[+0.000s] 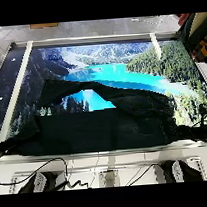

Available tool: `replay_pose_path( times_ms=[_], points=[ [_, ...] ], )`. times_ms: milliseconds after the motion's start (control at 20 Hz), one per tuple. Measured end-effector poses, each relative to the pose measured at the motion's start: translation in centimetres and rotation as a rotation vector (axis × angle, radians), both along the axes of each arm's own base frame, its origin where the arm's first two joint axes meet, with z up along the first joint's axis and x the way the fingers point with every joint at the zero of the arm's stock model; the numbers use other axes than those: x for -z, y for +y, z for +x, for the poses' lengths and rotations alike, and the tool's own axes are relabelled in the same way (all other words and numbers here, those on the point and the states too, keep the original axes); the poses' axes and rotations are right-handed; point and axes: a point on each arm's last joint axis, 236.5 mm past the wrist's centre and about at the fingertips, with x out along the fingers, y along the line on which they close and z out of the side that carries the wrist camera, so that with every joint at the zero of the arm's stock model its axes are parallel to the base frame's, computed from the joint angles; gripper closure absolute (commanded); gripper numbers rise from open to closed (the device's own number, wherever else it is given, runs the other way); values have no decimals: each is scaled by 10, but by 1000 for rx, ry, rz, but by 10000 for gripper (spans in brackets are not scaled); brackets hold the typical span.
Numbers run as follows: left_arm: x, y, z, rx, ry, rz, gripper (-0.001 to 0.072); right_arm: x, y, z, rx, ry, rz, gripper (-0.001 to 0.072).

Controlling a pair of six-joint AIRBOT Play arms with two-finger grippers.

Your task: Fold the clothes and pants, and hang the long-sleeved shirts on hangers.

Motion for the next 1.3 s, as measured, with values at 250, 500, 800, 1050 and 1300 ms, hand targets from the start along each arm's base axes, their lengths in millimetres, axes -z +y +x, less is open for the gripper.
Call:
replay_pose_path(
  times_ms=[250,500,800,1050,1300],
  points=[
    [-10,14,7,15,-25,66,11,0,-5,11,8,-37,-11,159],
    [-54,38,33,-56,-161,145,12,-10,-33,55,74,-173,-71,165],
    [-97,47,66,-137,-363,150,11,-1,-58,143,126,-169,115,166],
    [-104,41,78,-144,-417,123,12,22,-43,212,-5,-194,352,174],
    [-105,18,101,-69,-437,95,12,54,-39,236,-55,-202,440,172]
  ],
)
